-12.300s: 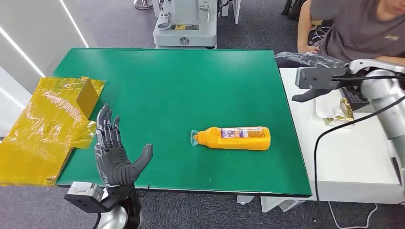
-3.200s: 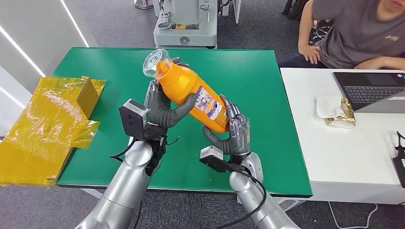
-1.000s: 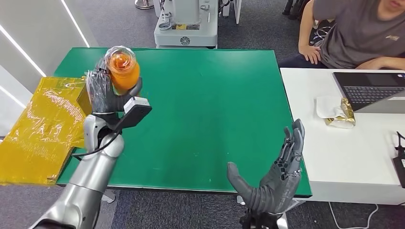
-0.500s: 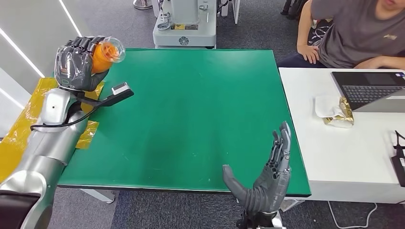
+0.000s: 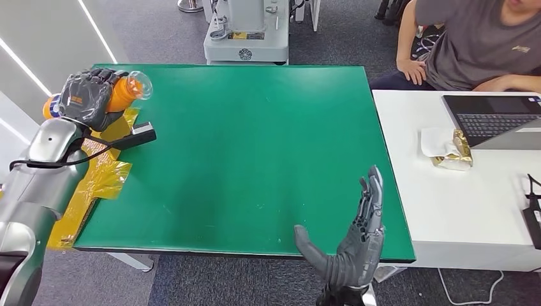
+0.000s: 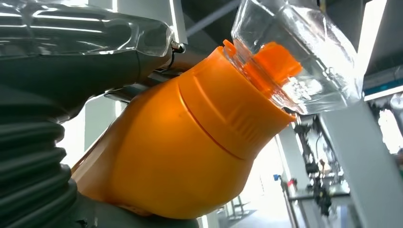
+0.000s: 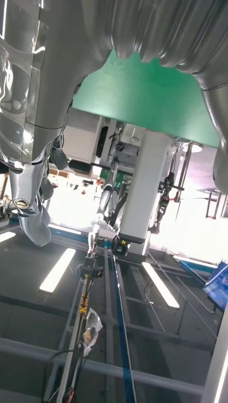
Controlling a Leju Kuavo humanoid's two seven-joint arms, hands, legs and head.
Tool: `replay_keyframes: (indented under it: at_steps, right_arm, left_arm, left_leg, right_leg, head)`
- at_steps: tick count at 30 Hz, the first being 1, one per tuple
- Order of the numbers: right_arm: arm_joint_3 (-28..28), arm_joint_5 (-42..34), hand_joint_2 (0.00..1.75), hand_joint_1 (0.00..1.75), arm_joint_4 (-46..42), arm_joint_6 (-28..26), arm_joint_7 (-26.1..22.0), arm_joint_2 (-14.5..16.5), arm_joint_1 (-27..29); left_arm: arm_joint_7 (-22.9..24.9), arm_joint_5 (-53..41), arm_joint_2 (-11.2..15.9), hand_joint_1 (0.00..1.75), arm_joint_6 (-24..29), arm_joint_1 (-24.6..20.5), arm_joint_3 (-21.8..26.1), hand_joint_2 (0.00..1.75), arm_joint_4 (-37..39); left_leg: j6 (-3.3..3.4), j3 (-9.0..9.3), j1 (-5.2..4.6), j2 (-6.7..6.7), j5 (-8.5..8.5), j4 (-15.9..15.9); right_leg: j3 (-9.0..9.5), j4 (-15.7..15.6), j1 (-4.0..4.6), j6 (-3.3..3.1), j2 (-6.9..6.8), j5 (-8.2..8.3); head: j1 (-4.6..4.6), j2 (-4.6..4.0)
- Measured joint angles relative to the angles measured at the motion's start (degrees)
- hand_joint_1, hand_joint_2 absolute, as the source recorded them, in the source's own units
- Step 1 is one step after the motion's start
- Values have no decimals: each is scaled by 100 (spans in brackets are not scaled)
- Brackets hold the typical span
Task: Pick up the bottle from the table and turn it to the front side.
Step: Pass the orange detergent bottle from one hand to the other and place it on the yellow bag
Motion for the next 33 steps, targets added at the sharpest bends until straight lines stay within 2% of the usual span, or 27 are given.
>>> replay_keyframes:
  at_steps: [8,17,25,33]
  right_arm:
    - [46,43,175,0,-4,0,0,-32,57]
    - [72,35,175,0,-2,0,0,-48,60]
    - [145,-125,175,0,1,0,0,-92,50]
    - [220,-142,175,0,31,0,0,-119,18]
  left_arm:
    - [470,-435,40,175,-52,179,-196,175,538]
    - [658,-578,141,175,55,603,-336,175,844]
    - [904,-687,343,175,456,960,-354,175,967]
    - [1049,-909,364,175,671,1182,-379,175,1000]
  left_leg:
    - [-2,0,0,0,-2,-1]
    - [-3,0,1,2,-2,-1]
    - [-3,-1,2,0,-2,-2]
    - [-3,-2,1,0,-2,-2]
  right_leg:
    - [0,0,0,0,0,-1]
    - [-1,0,0,-2,2,-2]
    - [-2,0,1,-7,0,-5]
    - [-2,-1,0,-7,-1,-5]
  head:
    - [1,0]
    - [2,0]
    - [1,0]
    - [2,0]
